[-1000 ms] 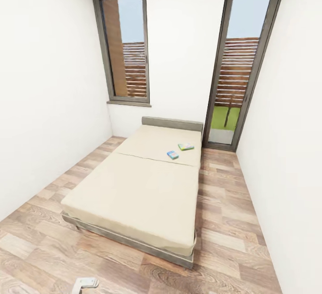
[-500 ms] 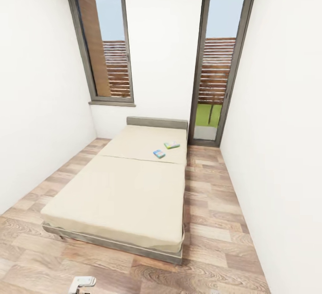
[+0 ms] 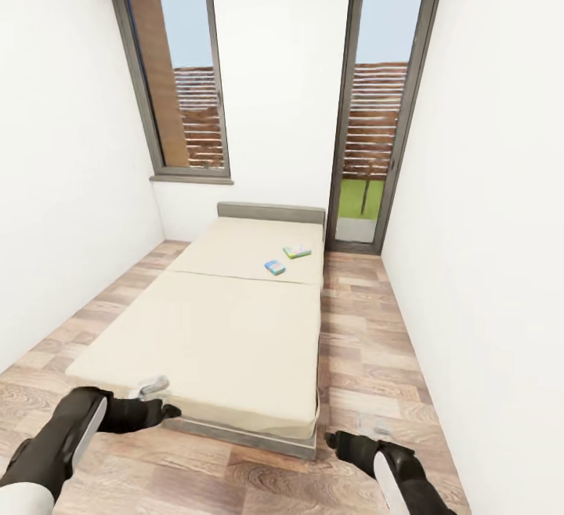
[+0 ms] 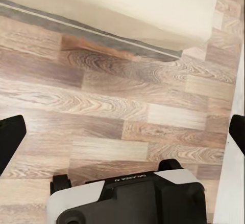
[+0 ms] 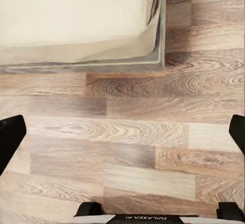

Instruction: Put all the toys in the child's room - the three board games (two on the bed and one on the table), the two jigsaw puzzles on the table, and the tennis ball on the table - inside the toy box on the table in the child's room.

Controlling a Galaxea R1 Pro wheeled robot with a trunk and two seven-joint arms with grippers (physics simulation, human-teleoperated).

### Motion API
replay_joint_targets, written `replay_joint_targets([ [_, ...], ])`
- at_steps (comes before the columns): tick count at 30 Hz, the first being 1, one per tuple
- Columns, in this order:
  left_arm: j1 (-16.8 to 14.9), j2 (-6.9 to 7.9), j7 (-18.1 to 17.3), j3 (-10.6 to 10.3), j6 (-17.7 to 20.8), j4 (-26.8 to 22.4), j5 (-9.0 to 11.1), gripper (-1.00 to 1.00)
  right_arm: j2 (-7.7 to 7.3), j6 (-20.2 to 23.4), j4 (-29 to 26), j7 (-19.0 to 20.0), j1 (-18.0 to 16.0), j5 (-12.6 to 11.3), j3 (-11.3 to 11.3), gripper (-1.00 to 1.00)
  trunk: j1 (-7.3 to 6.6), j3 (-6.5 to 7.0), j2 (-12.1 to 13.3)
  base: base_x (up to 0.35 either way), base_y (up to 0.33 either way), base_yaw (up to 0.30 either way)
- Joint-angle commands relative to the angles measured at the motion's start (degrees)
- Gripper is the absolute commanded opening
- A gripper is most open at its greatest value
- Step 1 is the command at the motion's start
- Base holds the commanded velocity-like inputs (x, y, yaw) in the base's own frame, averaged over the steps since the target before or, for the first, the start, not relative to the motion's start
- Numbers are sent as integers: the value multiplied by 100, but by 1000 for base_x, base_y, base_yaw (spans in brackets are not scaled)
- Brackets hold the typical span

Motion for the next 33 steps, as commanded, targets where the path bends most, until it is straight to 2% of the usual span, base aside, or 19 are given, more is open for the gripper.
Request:
replay_joint_targets([
  [1, -5, 4, -33, 74, 160, -192, -13, 100, 6, 136, -227, -8, 3, -28, -25, 100, 4, -20, -13, 0, 0, -2],
  [2, -7, 6, -46, 143, 251, -337, -11, 100, 7, 215, -394, -8, 7, -30, -34, 100, 4, -24, -13, 0, 0, -2],
  [4, -11, -2, -82, 440, 473, -711, -14, 100, 11, 413, -800, -17, 16, -32, -49, 100, 4, -30, -13, 0, 0, -1],
  [6, -13, -3, -95, 579, 555, -865, -14, 100, 6, 491, -978, -30, 24, -23, -45, 100, 4, -33, -13, 0, 0, 0],
  [9, -14, -9, -102, 665, 603, -960, -15, 100, -16, 544, -1159, -35, 34, -23, -73, 100, 4, -35, -13, 0, 0, 0],
  [17, -18, 17, -217, 746, 644, -1045, -4, 100, -13, 581, -1348, -36, 43, -27, -242, 100, 4, -36, -13, 0, 0, 0],
  [22, -133, 17, -1077, 733, 658, -992, -45, 100, -7, 579, -1358, -35, 41, -30, -268, 100, 4, -36, -13, 0, 0, 0],
  [24, -165, 12, -1269, 723, 646, -909, -73, 100, -14, 575, -1359, -30, 41, -30, -273, 100, 4, -36, -13, 0, 0, 0],
  [33, -196, 23, -1526, 717, 672, -827, -53, 100, -11, 570, -1464, -10, 43, -30, -443, 100, 4, -36, -13, 0, 0, 0],
])
